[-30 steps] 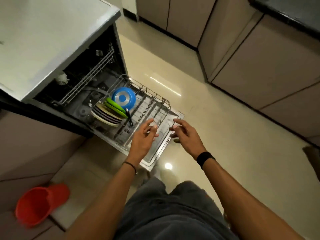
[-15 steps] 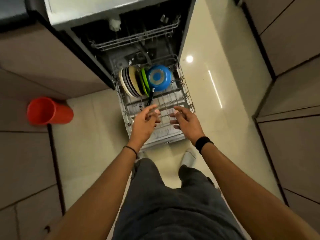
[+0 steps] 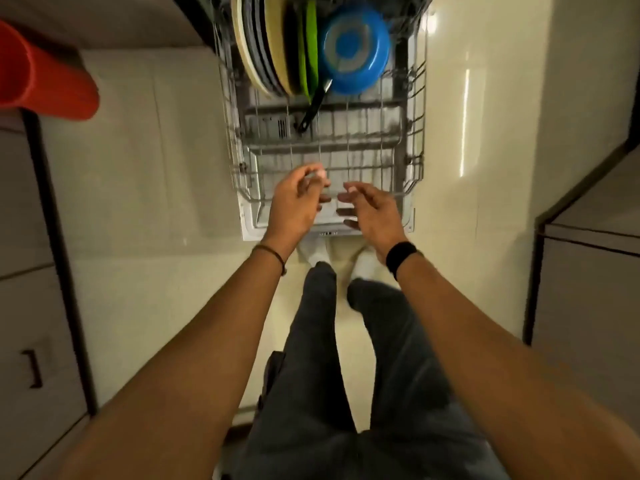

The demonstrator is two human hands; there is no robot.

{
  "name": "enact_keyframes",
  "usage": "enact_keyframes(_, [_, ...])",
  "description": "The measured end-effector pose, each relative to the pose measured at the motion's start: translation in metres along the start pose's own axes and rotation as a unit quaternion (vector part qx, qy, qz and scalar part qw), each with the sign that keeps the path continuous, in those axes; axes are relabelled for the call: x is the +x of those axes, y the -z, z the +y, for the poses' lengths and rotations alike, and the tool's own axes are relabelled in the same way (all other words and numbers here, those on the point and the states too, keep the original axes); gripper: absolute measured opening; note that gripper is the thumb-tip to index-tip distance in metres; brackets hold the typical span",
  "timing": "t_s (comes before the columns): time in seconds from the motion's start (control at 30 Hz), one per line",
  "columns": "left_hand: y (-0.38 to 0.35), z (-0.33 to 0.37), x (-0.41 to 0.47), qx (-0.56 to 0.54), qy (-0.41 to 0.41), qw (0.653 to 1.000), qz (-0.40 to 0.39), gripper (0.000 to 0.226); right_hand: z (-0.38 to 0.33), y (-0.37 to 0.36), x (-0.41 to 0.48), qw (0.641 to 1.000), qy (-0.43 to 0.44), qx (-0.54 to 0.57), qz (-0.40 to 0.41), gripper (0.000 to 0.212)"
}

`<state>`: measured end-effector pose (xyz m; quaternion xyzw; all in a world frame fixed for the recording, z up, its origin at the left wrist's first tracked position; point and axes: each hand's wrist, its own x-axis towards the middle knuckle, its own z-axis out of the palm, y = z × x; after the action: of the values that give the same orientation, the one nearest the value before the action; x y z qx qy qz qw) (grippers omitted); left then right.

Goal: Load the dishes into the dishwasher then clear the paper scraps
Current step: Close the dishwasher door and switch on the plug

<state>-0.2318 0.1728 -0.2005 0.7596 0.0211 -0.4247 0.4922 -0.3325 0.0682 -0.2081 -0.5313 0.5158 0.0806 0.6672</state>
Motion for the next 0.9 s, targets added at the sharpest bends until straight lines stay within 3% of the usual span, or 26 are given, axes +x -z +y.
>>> enact_keyframes(0.27, [-0.013, -0.090, 0.076, -0.006, 0.054, 0.998, 0.031, 0.015, 0.065, -0.030, 0.105, 0.996, -0.065, -0.059, 0.023, 0.024])
enact_keyframes(0.43, [-0.023, -0.149, 0.108, 0.070, 0.144, 0.987, 0.006, 0.029, 0.115, -0.031, 0.150, 0.987, -0.110, -0.104, 0.044, 0.019])
enact_keyframes(0.9, [-0.034, -0.146, 0.130, -0.052, 0.229, 0.972, 0.014, 0.035, 0.109, -0.034, 0.166, 0.988, -0.145, -0.030, 0.051, 0.036])
